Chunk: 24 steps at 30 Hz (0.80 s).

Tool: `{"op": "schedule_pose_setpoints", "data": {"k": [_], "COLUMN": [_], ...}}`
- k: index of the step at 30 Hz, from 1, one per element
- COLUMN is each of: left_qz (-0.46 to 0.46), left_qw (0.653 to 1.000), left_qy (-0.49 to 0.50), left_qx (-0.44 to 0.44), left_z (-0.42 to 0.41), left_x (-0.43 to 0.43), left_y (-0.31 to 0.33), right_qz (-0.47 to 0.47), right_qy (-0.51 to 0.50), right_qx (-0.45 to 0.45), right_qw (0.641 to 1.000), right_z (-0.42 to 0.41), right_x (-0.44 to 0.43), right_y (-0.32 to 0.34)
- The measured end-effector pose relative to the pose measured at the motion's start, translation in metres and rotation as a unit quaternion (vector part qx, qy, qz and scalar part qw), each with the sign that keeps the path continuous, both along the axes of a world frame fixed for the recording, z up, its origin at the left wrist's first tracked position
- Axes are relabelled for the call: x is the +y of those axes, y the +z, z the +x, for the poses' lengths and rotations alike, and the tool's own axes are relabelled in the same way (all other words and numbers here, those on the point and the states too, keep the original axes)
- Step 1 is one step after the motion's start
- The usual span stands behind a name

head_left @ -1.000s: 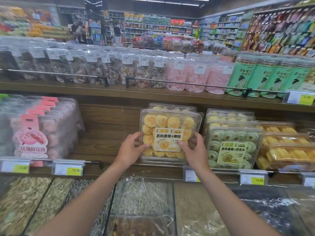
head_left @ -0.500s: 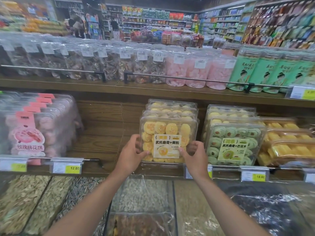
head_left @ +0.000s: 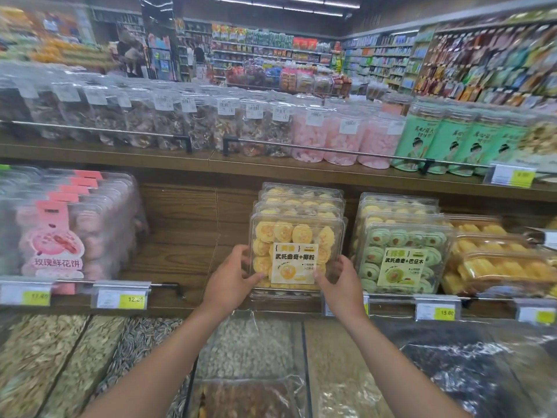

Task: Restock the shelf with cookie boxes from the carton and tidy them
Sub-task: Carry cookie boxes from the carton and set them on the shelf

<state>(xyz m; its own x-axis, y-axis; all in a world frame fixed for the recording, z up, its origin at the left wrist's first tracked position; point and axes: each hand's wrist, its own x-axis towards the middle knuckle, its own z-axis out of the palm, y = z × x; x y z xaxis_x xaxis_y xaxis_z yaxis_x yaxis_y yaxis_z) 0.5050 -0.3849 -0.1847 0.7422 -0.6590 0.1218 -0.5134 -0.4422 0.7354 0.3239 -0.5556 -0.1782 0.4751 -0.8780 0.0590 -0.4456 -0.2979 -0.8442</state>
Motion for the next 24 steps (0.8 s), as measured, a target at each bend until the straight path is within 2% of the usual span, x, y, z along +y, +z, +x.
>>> {"op": "schedule_pose_setpoints", "data": {"k": [7,13,18,24], "left_qz": [-0.009,0.011,0.101,0.189], "left_qw": [1.000,0.994,0.974,0.941], "left_qy": [0.006,-0.008,-0.023,0.002], "left_qx": [-0.011,-0.106,-0.203,-0.280], "left_z": [-0.012,-0.026,-0.034,-0.051], "left_x": [0.025,0.062,0.103,0.169], "left_y": [0.012,0.015,0.008,0.003], "right_qz": [-0.004,-0.055,-0.139,-0.258], "right_qy": [0.011,0.037,0.087,0.140], "right_qx": [0.043,0.076,0.141,0.220], "right_qw": [0.999,0.995,0.976,0.930], "right_z": [-0.021,-0.046,-0.061,-0.067], "right_x": [0.029,0.075,0.105,0.143], "right_y": [0.011,0.022,0.019,0.015]}}
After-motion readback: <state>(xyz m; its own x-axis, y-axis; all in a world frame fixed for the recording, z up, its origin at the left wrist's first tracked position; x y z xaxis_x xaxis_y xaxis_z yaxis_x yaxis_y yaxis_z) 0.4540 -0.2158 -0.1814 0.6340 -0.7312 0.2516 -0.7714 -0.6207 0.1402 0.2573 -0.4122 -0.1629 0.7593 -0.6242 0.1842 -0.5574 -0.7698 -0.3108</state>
